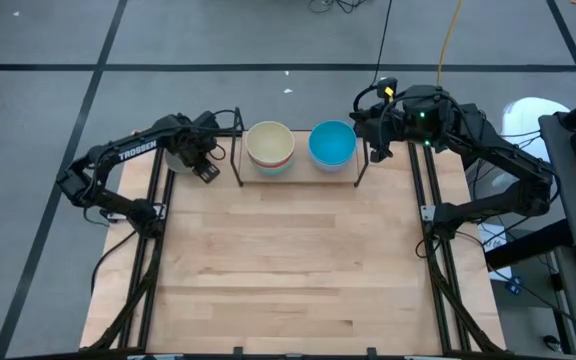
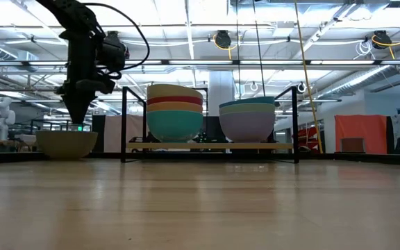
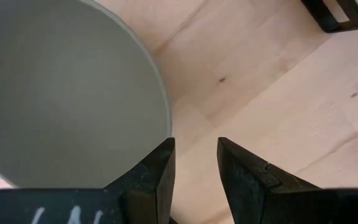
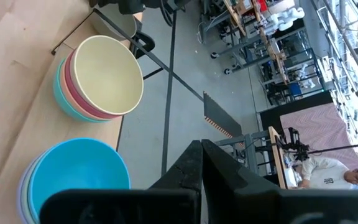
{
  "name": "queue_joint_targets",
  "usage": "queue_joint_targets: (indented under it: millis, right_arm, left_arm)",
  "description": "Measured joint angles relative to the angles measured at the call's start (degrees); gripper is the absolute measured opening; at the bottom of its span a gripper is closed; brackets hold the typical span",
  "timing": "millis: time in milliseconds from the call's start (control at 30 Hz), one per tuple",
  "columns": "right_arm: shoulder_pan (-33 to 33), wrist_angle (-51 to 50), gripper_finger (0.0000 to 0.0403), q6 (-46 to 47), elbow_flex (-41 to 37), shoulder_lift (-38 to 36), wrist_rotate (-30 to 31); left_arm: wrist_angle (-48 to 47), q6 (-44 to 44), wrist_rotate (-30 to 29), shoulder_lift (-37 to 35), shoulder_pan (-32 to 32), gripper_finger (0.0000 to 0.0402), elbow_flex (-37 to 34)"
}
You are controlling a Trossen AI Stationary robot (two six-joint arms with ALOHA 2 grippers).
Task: Place and stack bowls onto a shelf
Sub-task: Stack the gray bowl on top of the blue bowl on the shelf
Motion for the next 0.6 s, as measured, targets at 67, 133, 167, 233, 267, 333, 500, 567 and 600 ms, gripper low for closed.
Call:
queue_joint_targets:
  millis: [67, 133, 167, 233, 267, 333, 500, 567, 600]
  right_arm:
    - [0.00, 0.00, 0.0000, 0.00, 0.00, 0.00, 0.00]
    - [0.00, -0.01, 0.0000, 0.00, 0.00, 0.00, 0.00]
    - [0.01, 0.00, 0.0000, 0.00, 0.00, 0.00, 0.00]
    - [0.02, 0.00, 0.0000, 0.00, 0.00, 0.00, 0.00]
    - [0.00, 0.00, 0.0000, 0.00, 0.00, 0.00, 0.00]
    - [0.00, 0.00, 0.0000, 0.00, 0.00, 0.00, 0.00]
    - [0.01, 0.00, 0.0000, -0.17, 0.00, 0.00, 0.00]
    - [0.00, -0.02, 0.0000, -0.17, 0.00, 0.00, 0.00]
    - [0.01, 0.00, 0.0000, -0.20, 0.00, 0.00, 0.00]
  left_arm:
    - [0.00, 0.00, -0.10, 0.00, 0.01, 0.0124, 0.00]
    - [0.00, 0.00, -0.22, 0.00, 0.01, 0.0124, 0.00]
    - [0.22, 0.04, -0.22, 0.00, 0.01, 0.0124, -0.17]
    - [1.15, 0.24, -0.23, 0.00, 0.01, 0.0124, -1.42]
    - [1.35, 0.20, -0.22, 0.00, 0.01, 0.0124, -2.38]
    - [1.94, 0.04, -0.26, 0.00, 0.01, 0.0124, -4.45]
    - [3.06, 1.11, -3.56, 0.02, 0.01, 0.0124, -6.71]
    - [3.13, 1.24, -3.74, 0.02, -0.10, 0.0124, -6.71]
    - [3.10, 1.28, -3.76, 0.02, -0.30, 0.0124, -6.71]
